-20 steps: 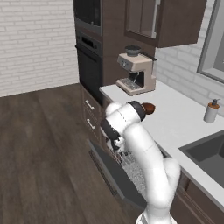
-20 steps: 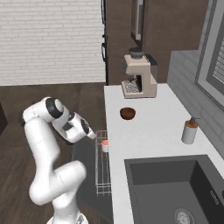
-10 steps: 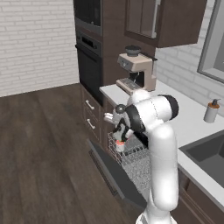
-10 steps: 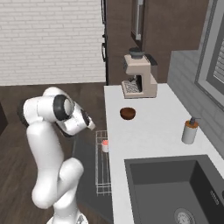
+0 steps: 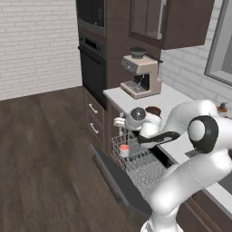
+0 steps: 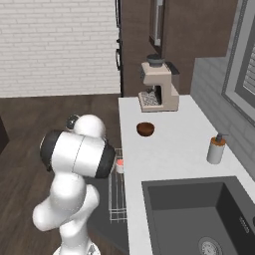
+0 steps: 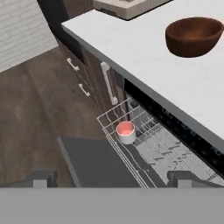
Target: Pick up the cup and bowl from the counter, place them in the dishwasher, and close the dishwasher door.
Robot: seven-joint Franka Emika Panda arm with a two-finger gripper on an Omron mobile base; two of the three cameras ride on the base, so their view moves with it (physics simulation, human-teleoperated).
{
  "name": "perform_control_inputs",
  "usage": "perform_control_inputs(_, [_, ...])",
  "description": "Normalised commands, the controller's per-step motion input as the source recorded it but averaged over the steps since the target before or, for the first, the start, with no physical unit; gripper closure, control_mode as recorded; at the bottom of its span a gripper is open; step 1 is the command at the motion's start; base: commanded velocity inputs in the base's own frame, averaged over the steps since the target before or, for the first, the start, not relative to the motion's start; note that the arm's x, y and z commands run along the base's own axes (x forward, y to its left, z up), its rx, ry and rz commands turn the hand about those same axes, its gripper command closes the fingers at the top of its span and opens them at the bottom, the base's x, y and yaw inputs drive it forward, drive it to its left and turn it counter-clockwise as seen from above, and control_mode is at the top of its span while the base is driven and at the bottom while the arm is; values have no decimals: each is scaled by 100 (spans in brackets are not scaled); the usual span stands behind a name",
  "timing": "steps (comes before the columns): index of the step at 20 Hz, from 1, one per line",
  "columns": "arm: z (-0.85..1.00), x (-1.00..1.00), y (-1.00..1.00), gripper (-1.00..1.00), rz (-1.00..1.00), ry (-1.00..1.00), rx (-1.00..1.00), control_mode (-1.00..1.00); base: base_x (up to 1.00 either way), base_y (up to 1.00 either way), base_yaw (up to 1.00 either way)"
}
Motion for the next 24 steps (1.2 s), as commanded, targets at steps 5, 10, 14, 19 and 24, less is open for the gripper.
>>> perform_control_inputs(5, [100, -17, 2, -100, 1, 11, -17, -100, 0, 0, 0])
perform_control_inputs(10, [100, -7, -12, -100, 6, 38, -2, -100, 0, 0, 0])
perform_control_inputs(14, [100, -34, 0, -100, 11, 25, -5, -100, 0, 0, 0])
perform_control_inputs(19, [74, -9, -17, -100, 7, 19, -11, -100, 0, 0, 0])
perform_control_inputs(24, [-2, 0, -52, -100, 18, 0, -5, -100, 0, 0, 0])
